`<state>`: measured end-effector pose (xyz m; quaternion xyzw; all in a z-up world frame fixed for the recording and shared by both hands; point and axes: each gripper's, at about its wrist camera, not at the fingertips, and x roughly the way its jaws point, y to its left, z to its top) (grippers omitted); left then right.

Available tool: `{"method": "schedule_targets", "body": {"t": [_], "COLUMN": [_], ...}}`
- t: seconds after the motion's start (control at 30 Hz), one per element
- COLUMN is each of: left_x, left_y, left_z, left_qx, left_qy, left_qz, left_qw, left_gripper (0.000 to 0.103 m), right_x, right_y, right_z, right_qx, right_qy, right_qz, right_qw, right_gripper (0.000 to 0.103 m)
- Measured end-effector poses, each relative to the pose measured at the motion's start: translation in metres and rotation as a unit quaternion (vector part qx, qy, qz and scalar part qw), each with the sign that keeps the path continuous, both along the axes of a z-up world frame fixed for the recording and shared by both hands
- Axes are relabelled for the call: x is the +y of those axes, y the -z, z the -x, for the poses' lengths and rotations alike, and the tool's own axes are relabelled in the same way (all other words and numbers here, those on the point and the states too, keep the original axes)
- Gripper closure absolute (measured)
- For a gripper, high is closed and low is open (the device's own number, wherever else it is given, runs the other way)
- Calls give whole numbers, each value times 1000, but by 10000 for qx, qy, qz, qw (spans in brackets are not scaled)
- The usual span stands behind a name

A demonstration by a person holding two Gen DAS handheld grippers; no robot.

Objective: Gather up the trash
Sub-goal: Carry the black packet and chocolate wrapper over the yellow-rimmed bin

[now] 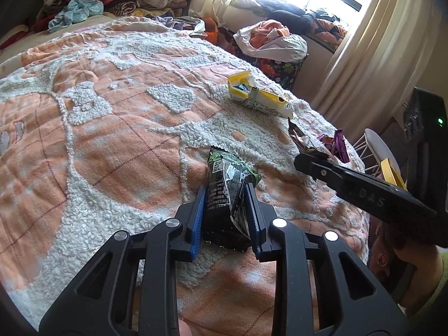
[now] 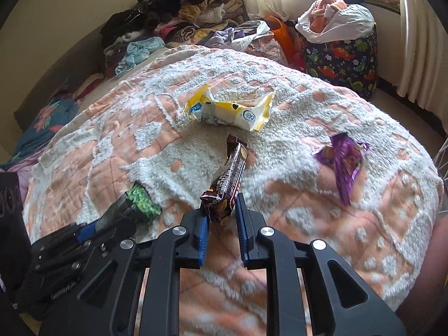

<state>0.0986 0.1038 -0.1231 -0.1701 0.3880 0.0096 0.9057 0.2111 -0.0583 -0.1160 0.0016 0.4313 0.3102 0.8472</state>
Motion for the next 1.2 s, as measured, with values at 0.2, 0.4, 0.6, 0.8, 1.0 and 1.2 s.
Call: {"method": "schedule_targets", "body": {"t": [0.2,0.4,0.6,0.8,1.0,1.2], "left_x": [-7,-19,-35,-54,-75,-96], "left_y": [-8,-21,-36,-46,-53,-57], "left_z": [2,3,2,-3,-7,-9], "left_qx": [-117,-296,-462,-555,-610,-657], "left_qy": [80,218,363,548,741,952], "left_qz": [-78,-147,-192,-174,-183,-221], "left_qw": [9999,9992,9981,9968,9952,9930], "left_gripper": [85,85,85,85,85,85], "right_x": [-16,-41,-69,-98,-125,-153], "right_y": [-11,-20,-31,-38,-43,-47], "right_z": [22,37,45,49,50,49], "right_qx": [-259,-323,-433,-475,-551,-589], "right_qy": [-64,59,260,488,725,1013], "right_qz": [36,-129,-264,-354,-439,-556], "right_qw": [9996,9994,9984,9970,9949,9916], "right_gripper": [86,86,86,86,86,86]}}
